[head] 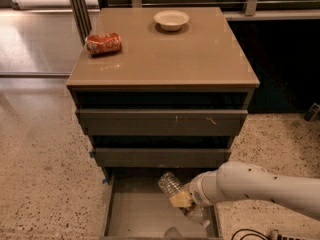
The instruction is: Place water bottle into bottom drawer
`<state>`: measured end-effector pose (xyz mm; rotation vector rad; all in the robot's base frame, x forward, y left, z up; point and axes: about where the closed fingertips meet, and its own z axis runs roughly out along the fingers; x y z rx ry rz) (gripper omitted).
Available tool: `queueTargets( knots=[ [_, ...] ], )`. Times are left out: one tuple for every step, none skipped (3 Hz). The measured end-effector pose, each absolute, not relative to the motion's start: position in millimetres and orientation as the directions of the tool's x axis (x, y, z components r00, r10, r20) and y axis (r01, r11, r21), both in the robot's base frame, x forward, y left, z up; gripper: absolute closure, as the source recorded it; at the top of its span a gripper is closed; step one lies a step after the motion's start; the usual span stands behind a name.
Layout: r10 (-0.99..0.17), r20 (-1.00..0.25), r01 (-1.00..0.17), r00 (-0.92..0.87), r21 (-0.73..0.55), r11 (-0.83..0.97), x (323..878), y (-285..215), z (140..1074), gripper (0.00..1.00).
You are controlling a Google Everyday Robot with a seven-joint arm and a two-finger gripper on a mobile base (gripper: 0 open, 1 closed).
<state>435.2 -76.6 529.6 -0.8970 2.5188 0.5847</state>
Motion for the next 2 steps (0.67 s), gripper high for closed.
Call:
queueTargets(
  knots=[
    [-0.443,-0.543,-0.644,-0.713,0.256,0.721,448,-61,483,1.0],
    [-0.361,-0.581,-0.612,-0.73,0.319,0.724,456,-45,435,1.0]
  ],
)
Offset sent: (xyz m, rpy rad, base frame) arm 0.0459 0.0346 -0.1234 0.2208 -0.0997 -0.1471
